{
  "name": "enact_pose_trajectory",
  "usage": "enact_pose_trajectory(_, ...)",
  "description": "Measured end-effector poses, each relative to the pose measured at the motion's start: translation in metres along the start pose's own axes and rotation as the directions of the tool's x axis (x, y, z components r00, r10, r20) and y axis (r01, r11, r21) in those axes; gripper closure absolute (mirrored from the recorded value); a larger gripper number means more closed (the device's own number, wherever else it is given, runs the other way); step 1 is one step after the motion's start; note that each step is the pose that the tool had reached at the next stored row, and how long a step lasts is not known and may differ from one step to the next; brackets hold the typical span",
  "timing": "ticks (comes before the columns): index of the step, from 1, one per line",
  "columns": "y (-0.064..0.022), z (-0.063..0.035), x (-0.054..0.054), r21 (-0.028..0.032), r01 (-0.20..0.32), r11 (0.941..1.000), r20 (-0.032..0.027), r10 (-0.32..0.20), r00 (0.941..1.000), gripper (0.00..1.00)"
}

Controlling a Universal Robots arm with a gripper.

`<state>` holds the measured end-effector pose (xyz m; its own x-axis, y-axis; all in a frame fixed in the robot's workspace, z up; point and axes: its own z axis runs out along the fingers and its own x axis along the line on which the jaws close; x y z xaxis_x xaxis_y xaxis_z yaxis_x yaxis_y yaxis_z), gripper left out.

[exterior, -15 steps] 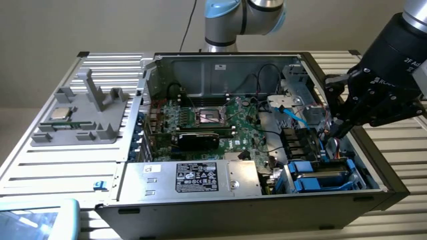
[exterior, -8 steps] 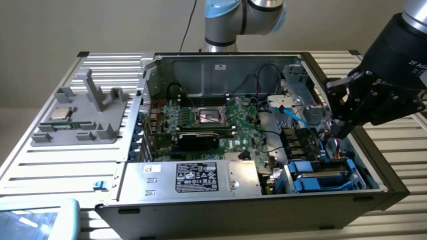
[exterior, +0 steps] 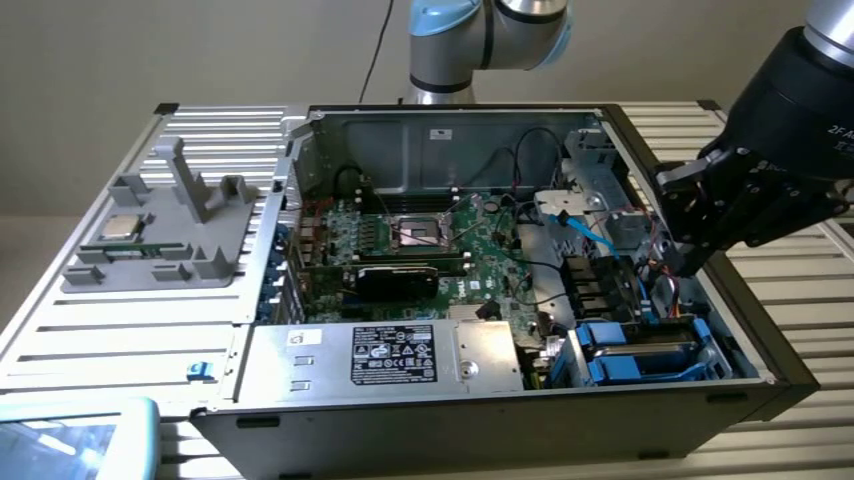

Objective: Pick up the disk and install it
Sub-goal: 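Insert the second disk wire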

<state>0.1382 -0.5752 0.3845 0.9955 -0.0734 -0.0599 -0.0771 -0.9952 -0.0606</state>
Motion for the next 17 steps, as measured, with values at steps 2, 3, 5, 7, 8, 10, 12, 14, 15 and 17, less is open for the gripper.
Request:
enact_pose_trajectory(2,0.0,0.0,0.0,-0.0003,0.007,1.0,0.0,-0.007,1.0,0.89)
enact_pose_trajectory(3,0.0,0.0,0.0,-0.0003,0.007,1.0,0.0,-0.007,1.0,0.89)
enact_pose_trajectory(5,0.0,-0.0001,0.0,-0.0003,0.007,1.0,0.0,-0.007,1.0,0.89)
enact_pose_trajectory(7,0.0,0.0,0.0,-0.0003,0.007,1.0,0.0001,-0.007,1.0,0.89)
enact_pose_trajectory(8,0.0,-0.0001,0.0,-0.0004,0.007,1.0,0.0001,-0.007,1.0,0.89)
enact_pose_trajectory(10,0.0,-0.0001,0.0,-0.0004,0.008,1.0,0.0,-0.008,1.0,0.89)
enact_pose_trajectory(12,0.0,0.0,0.0,-0.0007,0.016,0.9999,0.0003,-0.016,0.9999,0.89)
enact_pose_trajectory(14,0.0,0.0,-0.0001,-0.0009,0.02,0.9998,0.0004,-0.02,0.9998,0.89)
enact_pose_trajectory(15,0.0,0.0,-0.0001,-0.001,0.02,0.9998,0.0004,-0.02,0.9998,0.89)
enact_pose_trajectory(17,0.0002,0.0001,-0.0008,-0.0006,0.02,0.9998,-0.0011,-0.02,0.9998,0.89)
